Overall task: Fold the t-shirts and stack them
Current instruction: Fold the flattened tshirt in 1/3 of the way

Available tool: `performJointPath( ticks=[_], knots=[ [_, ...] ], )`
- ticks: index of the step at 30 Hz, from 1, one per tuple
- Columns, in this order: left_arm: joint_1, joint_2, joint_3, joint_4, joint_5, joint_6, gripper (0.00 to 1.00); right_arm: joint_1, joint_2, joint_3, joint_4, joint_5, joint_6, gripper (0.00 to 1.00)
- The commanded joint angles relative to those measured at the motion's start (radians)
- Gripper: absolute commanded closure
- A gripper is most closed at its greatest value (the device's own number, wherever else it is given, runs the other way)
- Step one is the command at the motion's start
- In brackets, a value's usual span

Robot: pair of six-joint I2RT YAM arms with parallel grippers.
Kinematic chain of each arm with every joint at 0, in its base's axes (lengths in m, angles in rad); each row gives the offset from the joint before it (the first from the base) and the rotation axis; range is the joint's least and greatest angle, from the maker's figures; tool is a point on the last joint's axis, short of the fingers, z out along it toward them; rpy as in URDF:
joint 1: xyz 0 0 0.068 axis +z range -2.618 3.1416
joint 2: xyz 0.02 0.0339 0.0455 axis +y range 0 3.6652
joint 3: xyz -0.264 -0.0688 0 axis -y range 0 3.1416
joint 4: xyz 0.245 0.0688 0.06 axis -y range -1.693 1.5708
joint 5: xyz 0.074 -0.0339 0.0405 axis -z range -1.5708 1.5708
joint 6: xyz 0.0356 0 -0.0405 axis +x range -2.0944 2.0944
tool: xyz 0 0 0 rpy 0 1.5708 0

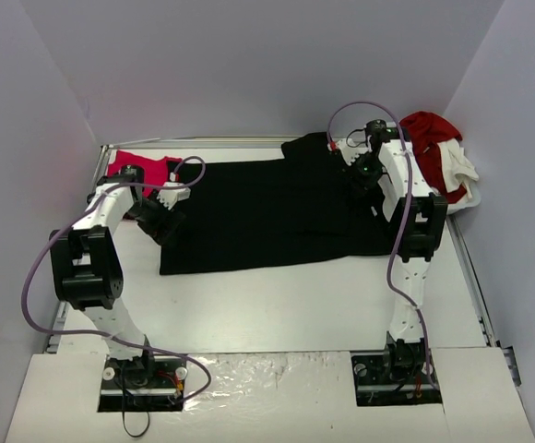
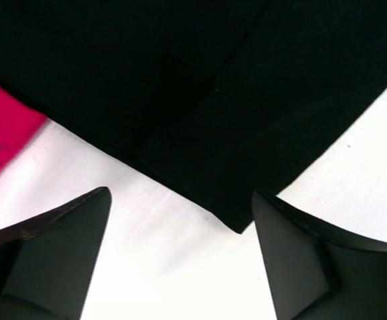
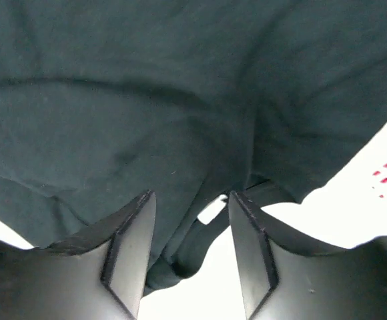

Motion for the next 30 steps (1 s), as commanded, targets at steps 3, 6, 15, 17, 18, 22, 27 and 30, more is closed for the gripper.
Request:
performJointPath(
  ticks=[3, 6, 15, 17, 18, 22, 27, 30],
  knots=[
    [0.007, -0.086, 0.032, 0.06, 0.007, -0.05, 0.09, -0.006, -0.051, 0.03, 0.094, 0.034, 0.108, 0.5],
    [0.006, -0.138, 0.015, 0.078, -0.008, -0.076, 0.07, -0.006, -0.094, 0.003, 0.114, 0.017, 0.125, 0.47],
    [0.018, -0.293, -0.078, 0.141, -0.08, -0.148, 0.06, 0.026, -0.233, -0.237, 0.013, -0.11, 0.032, 0.46],
    [0.024, -0.313, -0.101, 0.156, -0.099, -0.168, 0.06, 0.043, -0.238, -0.289, -0.036, -0.128, -0.008, 0.46],
    [0.024, -0.322, -0.106, 0.161, -0.108, -0.174, 0.06, 0.051, -0.236, -0.303, -0.047, -0.127, -0.016, 0.47],
    [0.04, -0.336, -0.123, 0.185, -0.123, -0.218, 0.06, 0.088, -0.212, -0.362, -0.096, -0.125, -0.045, 0.5],
    [0.044, -0.351, -0.138, 0.185, -0.116, -0.24, 0.06, 0.114, -0.177, -0.376, -0.095, -0.13, -0.05, 0.52],
    [0.044, -0.356, -0.147, 0.187, -0.116, -0.245, 0.06, 0.115, -0.151, -0.369, -0.095, -0.133, -0.05, 0.52]
  ],
)
